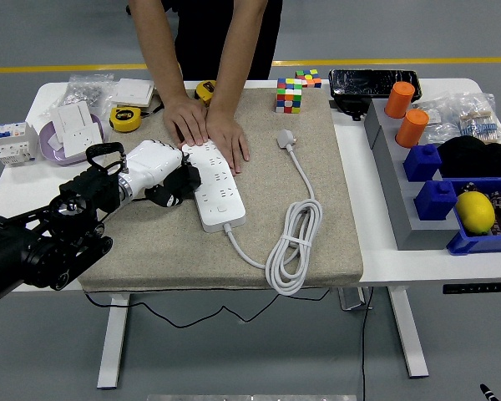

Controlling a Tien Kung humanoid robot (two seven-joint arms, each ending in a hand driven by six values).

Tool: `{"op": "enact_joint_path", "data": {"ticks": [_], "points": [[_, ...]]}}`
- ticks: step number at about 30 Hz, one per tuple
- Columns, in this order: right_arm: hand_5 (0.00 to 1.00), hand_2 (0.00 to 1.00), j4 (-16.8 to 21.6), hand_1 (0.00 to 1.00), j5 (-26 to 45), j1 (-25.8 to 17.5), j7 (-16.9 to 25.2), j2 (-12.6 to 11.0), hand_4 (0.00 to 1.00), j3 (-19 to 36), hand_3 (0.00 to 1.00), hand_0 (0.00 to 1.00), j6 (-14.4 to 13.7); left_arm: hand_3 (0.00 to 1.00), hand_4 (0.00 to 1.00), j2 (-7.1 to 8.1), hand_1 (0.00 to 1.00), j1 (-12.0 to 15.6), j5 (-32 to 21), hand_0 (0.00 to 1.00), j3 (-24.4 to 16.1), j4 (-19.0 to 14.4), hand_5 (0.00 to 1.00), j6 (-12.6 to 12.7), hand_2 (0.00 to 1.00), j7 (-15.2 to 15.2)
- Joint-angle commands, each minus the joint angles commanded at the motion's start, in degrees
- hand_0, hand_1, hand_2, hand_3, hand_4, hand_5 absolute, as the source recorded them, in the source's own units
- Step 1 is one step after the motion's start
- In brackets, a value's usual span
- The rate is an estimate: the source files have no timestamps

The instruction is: Pick up the plug,place it near the board,insert it into the board,press the button

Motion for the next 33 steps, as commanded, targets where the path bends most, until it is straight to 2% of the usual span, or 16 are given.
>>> {"op": "enact_joint_path", "data": {"ticks": [5,6,11,12,29,30,33], "points": [[0.998,0.796,0.0,0.856,0.04,0.06,0.05,0.05,0.998,-0.04,0.8,0.953,0.0,0.791,0.893,0.02,0.77,-0.15,-0.35,0.751,-0.27,0.09,0.126,-0.19,0.778,-0.12],[0.998,0.796,0.0,0.856,0.04,0.06,0.05,0.06,0.998,-0.04,0.8,0.956,0.01,0.822,0.993,0.02,0.803,-0.18,-0.45,0.754,-0.3,0.12,0.19,-0.28,0.813,-0.15],[0.998,0.796,0.0,0.856,0.06,0.09,0.04,0.05,0.998,0.0,0.8,0.956,0.01,0.822,0.993,0.06,0.803,-0.37,-0.74,0.754,-0.52,0.22,0.19,-0.67,0.813,-0.25],[0.998,0.796,0.0,0.856,0.05,0.12,0.03,0.04,0.998,0.05,0.8,0.958,-0.01,0.829,0.998,0.09,0.813,-0.42,-0.8,0.762,-0.55,0.23,0.237,-0.72,0.825,-0.27],[0.998,0.795,0.0,0.857,0.22,0.05,0.05,0.11,0.998,0.14,0.799,0.961,-0.08,0.846,0.998,0.73,0.824,-1.04,-3.58,0.772,-0.73,-0.24,0.3,-2.48,0.835,-0.53],[0.998,0.796,0.0,0.856,0.19,0.04,0.05,0.11,0.998,0.17,0.799,0.962,-0.08,0.851,0.998,0.74,0.83,-1.05,-3.74,0.787,-0.78,-0.25,0.347,-2.63,0.843,-0.56],[0.998,0.796,0.0,0.856,0.17,0.02,0.05,0.11,0.998,0.21,0.799,0.962,-0.07,0.851,0.998,0.8,0.83,-1.01,-4.13,0.787,-1.0,-0.42,0.347,-3.11,0.843,-0.56]]}}
